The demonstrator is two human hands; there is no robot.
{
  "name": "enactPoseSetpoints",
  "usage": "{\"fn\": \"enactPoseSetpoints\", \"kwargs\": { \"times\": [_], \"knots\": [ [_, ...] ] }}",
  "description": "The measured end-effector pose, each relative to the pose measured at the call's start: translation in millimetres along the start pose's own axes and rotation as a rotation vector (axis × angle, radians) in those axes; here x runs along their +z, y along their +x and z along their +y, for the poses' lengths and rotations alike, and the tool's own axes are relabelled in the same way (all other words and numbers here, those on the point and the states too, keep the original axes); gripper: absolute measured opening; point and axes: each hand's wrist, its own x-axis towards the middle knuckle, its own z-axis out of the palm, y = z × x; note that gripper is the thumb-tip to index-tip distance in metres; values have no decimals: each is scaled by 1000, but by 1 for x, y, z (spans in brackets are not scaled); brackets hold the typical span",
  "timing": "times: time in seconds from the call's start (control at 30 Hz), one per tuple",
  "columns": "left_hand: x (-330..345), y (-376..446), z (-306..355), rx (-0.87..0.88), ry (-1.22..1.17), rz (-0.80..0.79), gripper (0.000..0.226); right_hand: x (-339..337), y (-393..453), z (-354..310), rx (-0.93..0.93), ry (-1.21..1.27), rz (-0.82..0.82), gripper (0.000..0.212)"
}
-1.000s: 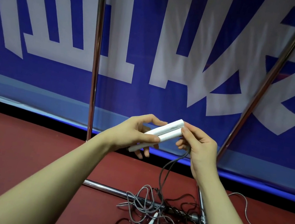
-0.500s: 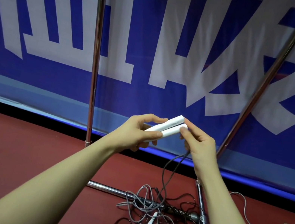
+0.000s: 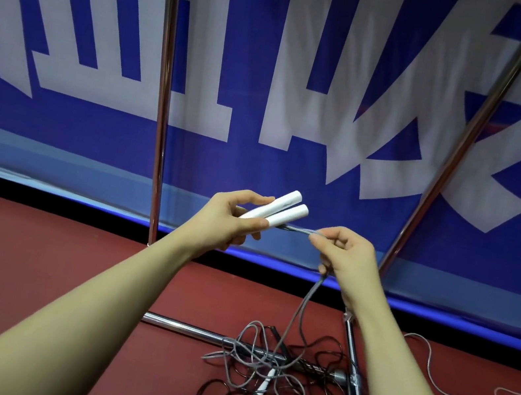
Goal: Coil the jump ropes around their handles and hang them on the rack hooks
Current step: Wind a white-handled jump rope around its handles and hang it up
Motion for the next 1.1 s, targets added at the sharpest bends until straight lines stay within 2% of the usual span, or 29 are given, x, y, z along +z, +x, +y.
{"fn": "enactPoseSetpoints", "kwargs": {
  "times": [0.13, 0.33, 0.53, 0.67, 0.87, 1.1],
  "knots": [
    [-4, -1, 1, -18, 39, -28, 34, -5, -4, -16, -94, 94, -83, 23],
    [1, -6, 11, -59, 84, -248, 34, -9, -6, -26, -243, 71, 13, 21],
    [5, -13, 24, -63, 116, -395, 37, -10, -6, -29, -195, 111, 60, 11],
    [7, -19, 36, 3, 51, -443, 39, -13, -5, -32, -60, 295, 94, 18],
    [7, -24, 48, 73, 8, -375, 38, -10, -10, -35, 47, 425, -57, 21],
    [9, -18, 40, 107, -134, -138, 38, -5, -9, -25, 75, 454, -202, 23]
  ]
}}
